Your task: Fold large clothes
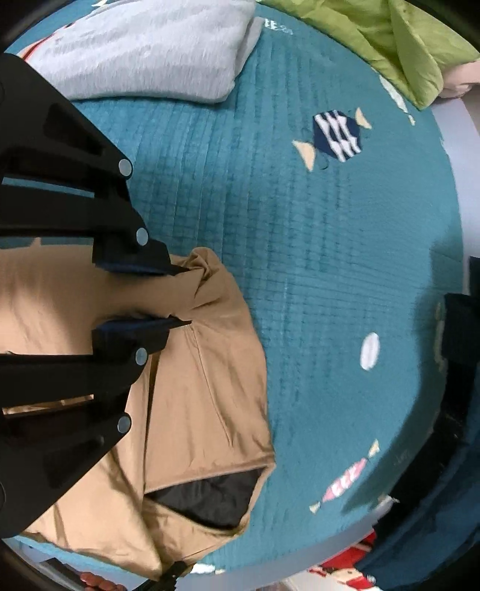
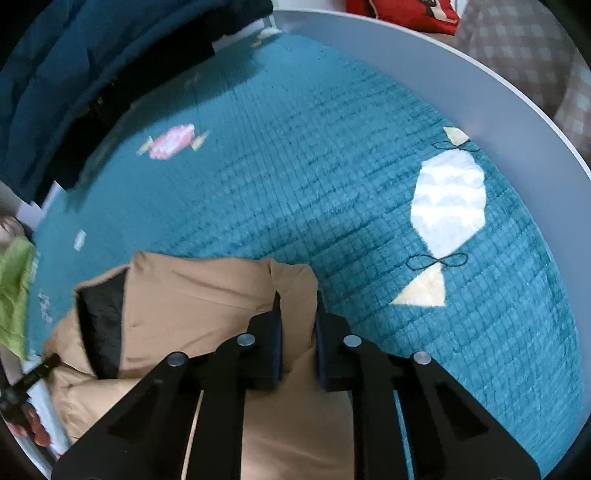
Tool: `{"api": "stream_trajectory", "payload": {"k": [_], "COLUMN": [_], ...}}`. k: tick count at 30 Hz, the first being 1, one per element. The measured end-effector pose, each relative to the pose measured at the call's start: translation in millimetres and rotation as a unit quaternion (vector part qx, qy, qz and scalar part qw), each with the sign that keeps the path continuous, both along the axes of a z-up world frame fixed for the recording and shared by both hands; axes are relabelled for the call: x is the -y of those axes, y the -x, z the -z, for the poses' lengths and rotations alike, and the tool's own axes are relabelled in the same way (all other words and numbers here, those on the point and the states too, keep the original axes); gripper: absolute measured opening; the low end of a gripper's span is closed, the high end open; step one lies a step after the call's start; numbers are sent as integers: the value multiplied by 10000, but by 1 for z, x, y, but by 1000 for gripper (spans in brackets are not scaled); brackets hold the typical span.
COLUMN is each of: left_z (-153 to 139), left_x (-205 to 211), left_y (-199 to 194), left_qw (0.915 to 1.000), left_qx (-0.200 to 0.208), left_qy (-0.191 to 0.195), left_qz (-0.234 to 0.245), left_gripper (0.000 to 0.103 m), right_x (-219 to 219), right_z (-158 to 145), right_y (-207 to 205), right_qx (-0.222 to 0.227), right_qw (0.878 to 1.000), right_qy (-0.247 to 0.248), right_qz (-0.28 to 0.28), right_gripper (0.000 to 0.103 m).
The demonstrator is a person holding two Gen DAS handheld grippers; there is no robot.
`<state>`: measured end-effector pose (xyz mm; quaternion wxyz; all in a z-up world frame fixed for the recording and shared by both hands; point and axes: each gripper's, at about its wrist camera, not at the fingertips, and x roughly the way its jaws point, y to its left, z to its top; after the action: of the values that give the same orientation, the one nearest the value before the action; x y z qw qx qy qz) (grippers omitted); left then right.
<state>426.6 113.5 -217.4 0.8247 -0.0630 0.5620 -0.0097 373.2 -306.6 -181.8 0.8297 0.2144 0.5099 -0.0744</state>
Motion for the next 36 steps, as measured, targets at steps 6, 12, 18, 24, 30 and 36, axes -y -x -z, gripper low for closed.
{"api": "stream_trajectory", "payload": {"k": [6, 12, 18, 24, 30, 36], "left_z": [-43, -92, -137, -138, -79, 10], "left_x": [-2, -1, -9, -25, -36, -39], "left_y": [17, 67, 154, 247, 327, 378], "left_qw": [9990, 9942, 9858, 9820, 9902, 9980], "left_qx": [396, 954, 1470, 1603, 1040, -12], "left_qy": [188, 328, 393, 460, 424, 359], "left_qz": [123, 360, 705, 889, 832, 528], "left_gripper": [19, 19, 19, 18, 19, 19], "right_x": [0, -9, -11, -13, -16, -9], "right_z": [-37, -93, -136, -140, -93, -17], "right_y": [21, 71, 151, 247, 325, 367], "right_qx": [386, 1028, 1525, 1719, 1275, 218], "right_qw": [9991, 9934, 9852, 9807, 9880, 9980], "right_qy": [-12, 104, 139, 145, 134, -308], "right_qz": [-190, -501, -773, -925, -864, -517], "right_gripper": [12, 12, 11, 11, 12, 16]}}
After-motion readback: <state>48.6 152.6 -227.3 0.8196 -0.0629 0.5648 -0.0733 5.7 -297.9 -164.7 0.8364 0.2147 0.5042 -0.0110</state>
